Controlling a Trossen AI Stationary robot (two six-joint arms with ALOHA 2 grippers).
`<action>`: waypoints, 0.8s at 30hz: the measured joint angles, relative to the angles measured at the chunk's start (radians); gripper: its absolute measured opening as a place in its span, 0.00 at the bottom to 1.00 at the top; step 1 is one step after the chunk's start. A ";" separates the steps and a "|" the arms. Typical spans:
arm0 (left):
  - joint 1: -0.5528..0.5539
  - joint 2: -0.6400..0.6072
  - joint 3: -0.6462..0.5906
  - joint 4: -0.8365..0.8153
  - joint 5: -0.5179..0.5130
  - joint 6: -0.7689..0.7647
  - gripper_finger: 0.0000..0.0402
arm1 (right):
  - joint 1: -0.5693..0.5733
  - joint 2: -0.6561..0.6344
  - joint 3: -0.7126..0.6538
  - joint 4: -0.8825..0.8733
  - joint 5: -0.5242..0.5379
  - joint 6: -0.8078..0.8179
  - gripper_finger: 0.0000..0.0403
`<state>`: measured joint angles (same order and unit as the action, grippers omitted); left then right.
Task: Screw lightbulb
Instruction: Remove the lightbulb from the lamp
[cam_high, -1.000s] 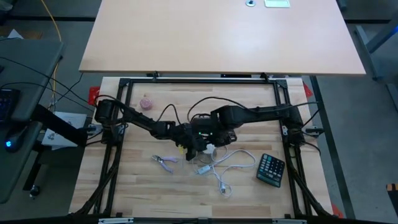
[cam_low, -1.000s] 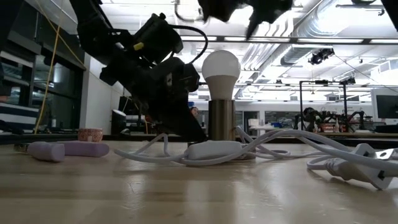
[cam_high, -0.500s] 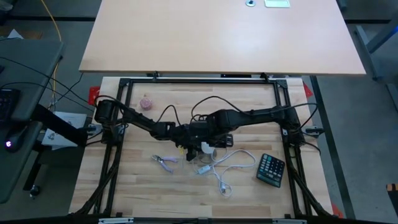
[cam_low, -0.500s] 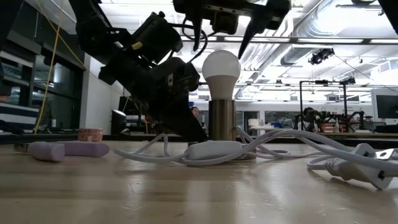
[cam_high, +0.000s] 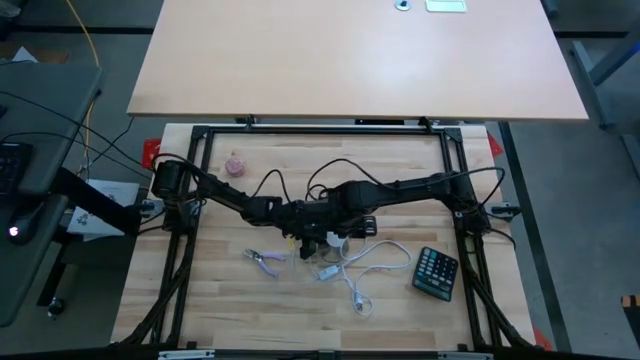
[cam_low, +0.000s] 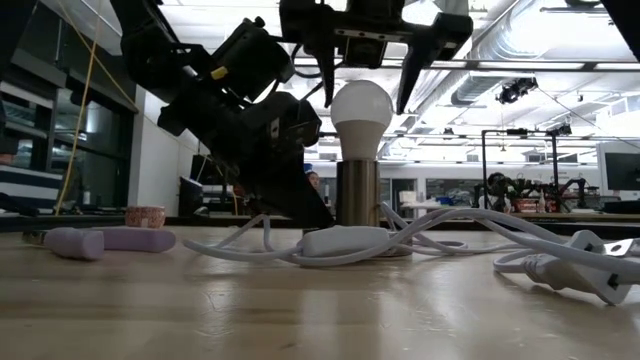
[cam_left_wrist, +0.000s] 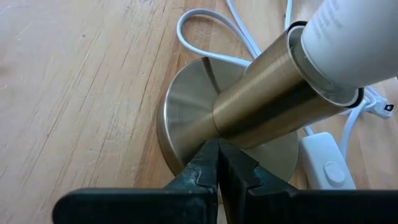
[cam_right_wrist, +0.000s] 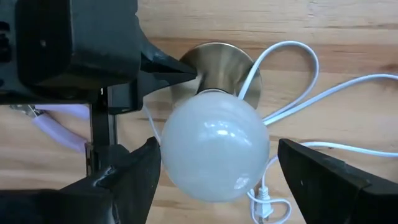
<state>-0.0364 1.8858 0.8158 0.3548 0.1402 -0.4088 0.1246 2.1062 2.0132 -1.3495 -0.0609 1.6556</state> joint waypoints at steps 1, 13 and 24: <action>0.000 0.000 0.000 -0.001 0.000 0.000 0.00 | 0.000 -0.001 0.000 0.000 0.002 -0.005 0.77; 0.004 0.001 -0.001 0.009 0.000 0.000 0.00 | 0.000 -0.001 0.000 -0.002 0.006 -0.105 0.59; 0.004 0.001 -0.001 0.011 -0.004 0.019 0.00 | 0.000 -0.001 0.000 -0.004 -0.012 -0.745 0.57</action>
<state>-0.0326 1.8870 0.8146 0.3653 0.1359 -0.3895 0.1246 2.1051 2.0132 -1.3534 -0.0729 0.9108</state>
